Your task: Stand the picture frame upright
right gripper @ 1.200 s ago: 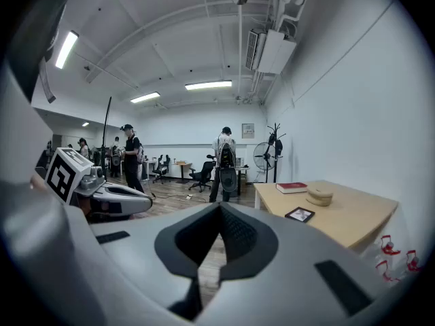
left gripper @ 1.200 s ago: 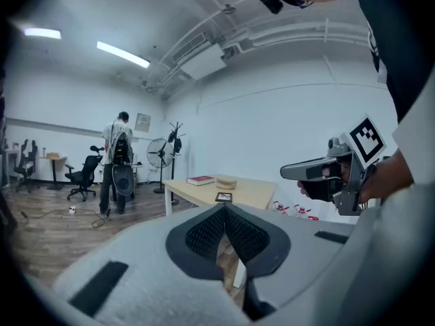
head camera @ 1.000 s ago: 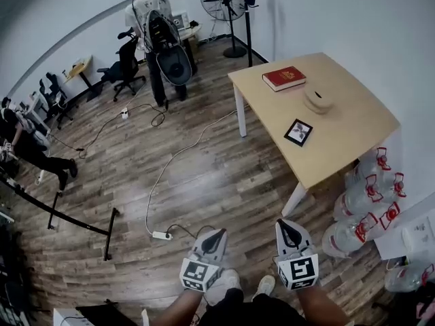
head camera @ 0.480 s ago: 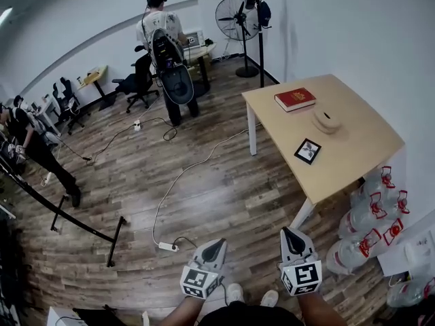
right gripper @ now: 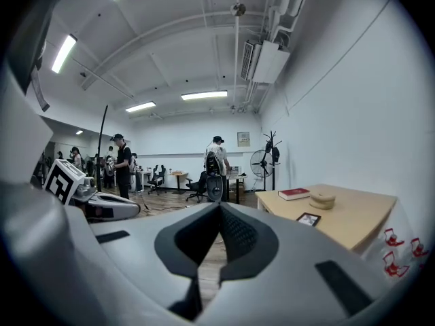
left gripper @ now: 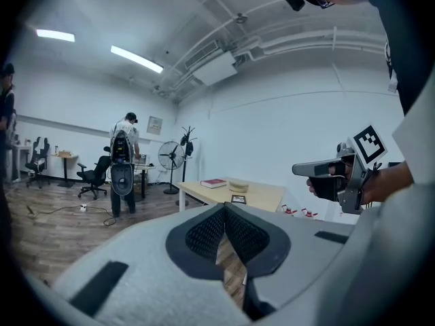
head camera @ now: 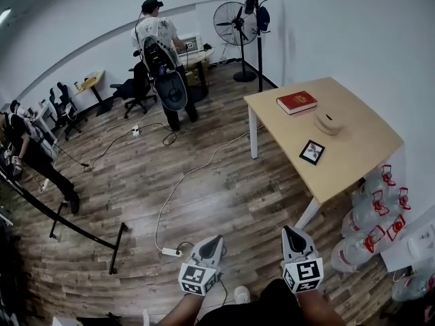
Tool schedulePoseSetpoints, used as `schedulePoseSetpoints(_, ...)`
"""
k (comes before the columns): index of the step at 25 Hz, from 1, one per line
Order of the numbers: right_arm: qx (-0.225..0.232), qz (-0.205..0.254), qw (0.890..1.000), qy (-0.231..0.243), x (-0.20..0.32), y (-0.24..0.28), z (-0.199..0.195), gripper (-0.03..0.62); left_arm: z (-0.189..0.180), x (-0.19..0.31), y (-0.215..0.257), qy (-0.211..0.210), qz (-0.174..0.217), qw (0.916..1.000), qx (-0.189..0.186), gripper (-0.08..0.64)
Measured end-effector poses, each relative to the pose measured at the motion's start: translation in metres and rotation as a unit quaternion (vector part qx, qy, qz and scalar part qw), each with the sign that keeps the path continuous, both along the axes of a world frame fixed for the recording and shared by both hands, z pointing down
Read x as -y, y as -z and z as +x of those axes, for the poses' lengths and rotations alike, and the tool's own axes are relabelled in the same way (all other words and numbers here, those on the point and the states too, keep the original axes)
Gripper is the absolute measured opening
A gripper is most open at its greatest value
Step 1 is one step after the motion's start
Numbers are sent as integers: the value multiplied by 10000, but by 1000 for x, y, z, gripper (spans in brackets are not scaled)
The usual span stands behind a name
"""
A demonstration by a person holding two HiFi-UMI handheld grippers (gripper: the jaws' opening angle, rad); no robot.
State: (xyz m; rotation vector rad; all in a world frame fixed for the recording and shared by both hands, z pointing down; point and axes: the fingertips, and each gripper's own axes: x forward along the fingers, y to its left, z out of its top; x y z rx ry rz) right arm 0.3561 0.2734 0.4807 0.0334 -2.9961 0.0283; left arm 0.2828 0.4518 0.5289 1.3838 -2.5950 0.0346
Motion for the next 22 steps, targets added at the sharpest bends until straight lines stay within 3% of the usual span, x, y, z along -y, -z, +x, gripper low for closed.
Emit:
schedulePoseSetpoints(11,-196,-11,9998,7,28,-14,-45,9,-41,20,-11,-32,-64,9999,-107,1)
schedulePoseSetpoints(22,-93,-78,9999,-85,123,-16,-141,9,-138,98,-12,-40,-271,9995,-149,1)
